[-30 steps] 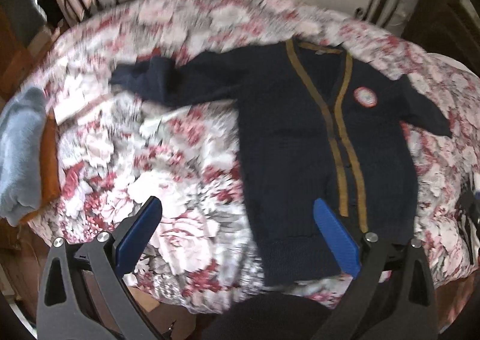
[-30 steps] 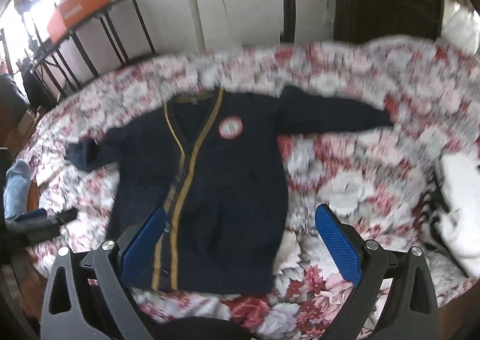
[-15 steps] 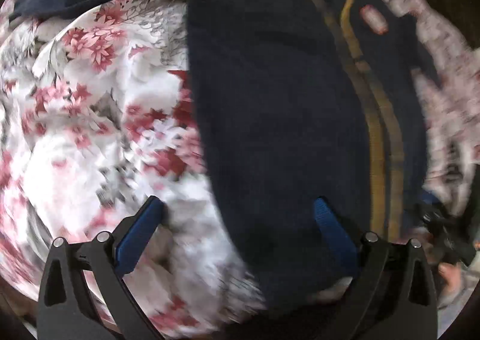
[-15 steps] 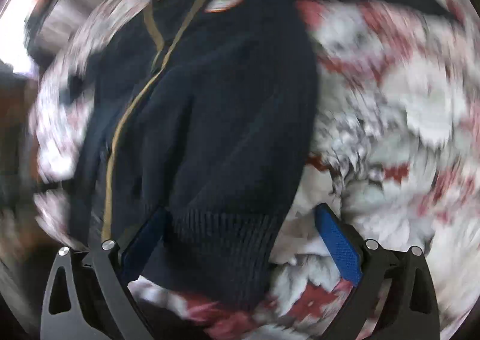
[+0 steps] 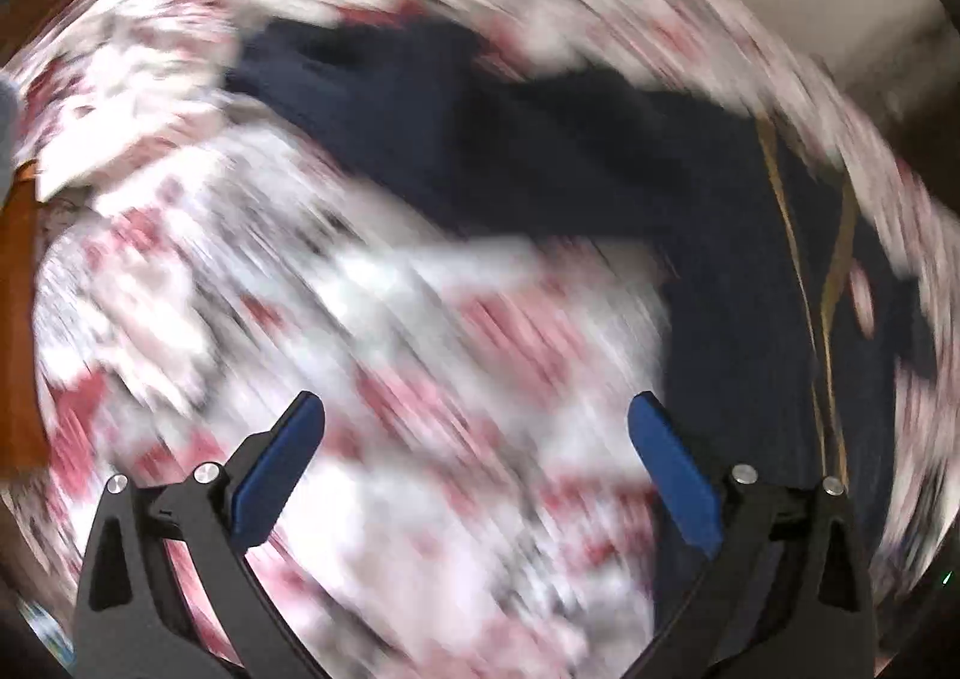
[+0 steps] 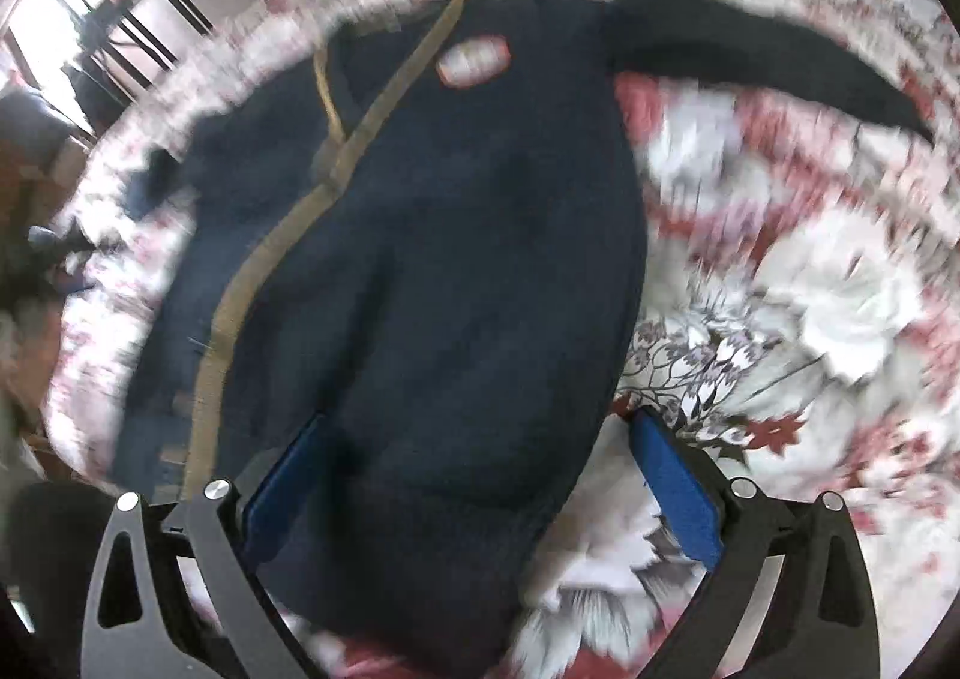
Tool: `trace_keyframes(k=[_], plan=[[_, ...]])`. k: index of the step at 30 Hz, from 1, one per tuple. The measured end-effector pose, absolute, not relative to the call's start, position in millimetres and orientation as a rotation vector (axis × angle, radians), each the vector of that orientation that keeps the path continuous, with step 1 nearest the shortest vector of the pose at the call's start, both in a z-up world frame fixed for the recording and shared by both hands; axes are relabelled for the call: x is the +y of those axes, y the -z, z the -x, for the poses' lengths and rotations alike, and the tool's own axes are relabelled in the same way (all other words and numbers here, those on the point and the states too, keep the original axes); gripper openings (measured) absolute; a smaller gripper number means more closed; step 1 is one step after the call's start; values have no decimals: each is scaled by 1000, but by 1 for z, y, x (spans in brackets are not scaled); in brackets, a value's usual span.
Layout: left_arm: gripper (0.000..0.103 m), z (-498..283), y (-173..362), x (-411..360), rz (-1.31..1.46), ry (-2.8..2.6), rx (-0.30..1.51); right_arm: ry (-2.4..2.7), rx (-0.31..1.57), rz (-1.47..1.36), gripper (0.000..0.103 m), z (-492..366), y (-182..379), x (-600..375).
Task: Fold small clothes
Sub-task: 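Grasp the cardigan sleeve cuff with the left gripper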
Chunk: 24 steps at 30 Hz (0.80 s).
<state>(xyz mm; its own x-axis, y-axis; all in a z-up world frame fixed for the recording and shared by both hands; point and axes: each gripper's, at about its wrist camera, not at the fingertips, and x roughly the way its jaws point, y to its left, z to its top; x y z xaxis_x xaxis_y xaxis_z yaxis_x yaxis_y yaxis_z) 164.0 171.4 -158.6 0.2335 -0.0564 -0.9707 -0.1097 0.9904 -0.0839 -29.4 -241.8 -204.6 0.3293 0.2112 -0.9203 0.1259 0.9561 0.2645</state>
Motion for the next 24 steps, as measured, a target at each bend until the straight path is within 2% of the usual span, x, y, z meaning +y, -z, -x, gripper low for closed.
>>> trace_keyframes(k=[6,10,13,15,16,17,18,20,24], plan=[[98,-243,159,238,290,-161,1239,-91,1126,-388,100,41,203,-252],[95,-268,184,266,466,-146,1258,-96,1094,-394,100,43,206,-254],[81,-269,204,276,515,-195,1250,-92,1086,-390,100,42,207,-250],[68,-279,207,271,505,-207,1212,-92,1081,-393,100,44,206,-251],[51,-282,206,272,514,-193,1196,-93,1078,-395,100,47,206,-252],[28,-285,205,274,546,-160,1179,-93,1076,-397,100,47,205,-252],[20,-287,205,277,581,-137,1168,-93,1074,-399,100,49,205,-252],[13,-286,201,282,609,-114,1142,-91,1072,-398,100,49,205,-252],[10,-261,180,290,590,-135,1063,-89,1071,-397,100,49,206,-252]])
